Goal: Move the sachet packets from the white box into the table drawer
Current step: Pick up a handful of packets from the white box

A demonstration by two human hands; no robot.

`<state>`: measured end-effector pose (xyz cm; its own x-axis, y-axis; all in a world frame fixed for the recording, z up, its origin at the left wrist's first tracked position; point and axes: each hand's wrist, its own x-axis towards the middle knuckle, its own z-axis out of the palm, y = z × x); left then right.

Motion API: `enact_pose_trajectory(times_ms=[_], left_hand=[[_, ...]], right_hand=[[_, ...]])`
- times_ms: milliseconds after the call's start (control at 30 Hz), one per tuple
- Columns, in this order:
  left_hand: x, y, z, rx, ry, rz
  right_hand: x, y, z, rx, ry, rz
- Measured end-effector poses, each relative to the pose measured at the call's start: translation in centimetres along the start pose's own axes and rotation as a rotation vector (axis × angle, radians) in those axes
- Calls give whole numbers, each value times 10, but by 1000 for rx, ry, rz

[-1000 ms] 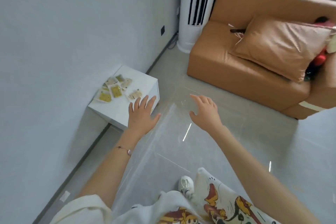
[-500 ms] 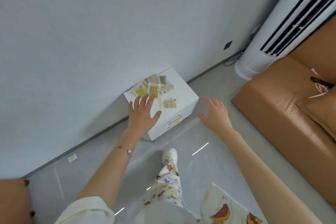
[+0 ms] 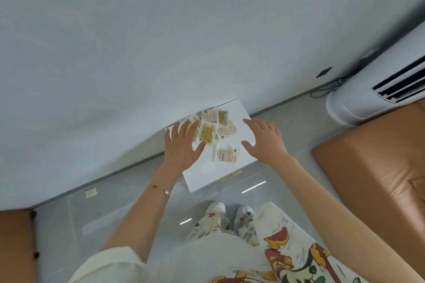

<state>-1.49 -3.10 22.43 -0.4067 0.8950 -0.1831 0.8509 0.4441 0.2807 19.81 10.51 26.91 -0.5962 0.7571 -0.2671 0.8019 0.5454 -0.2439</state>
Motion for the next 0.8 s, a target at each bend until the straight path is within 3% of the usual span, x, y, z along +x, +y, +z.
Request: enact_pose_trajectory(times_ms=[200,433,633,800], left_hand=[[34,-17,58,-48,-123,-188],[66,-32,176,-107,-231,-360],[103,-47,258,-259,-144,-560],[155,-49,289,-472,56,-704]], right_hand=[[71,15,46,13,-127,-7],[162,57,148,116,-305,68],[236,89,227,235,-309,168],[277,89,275,365,-268,269]])
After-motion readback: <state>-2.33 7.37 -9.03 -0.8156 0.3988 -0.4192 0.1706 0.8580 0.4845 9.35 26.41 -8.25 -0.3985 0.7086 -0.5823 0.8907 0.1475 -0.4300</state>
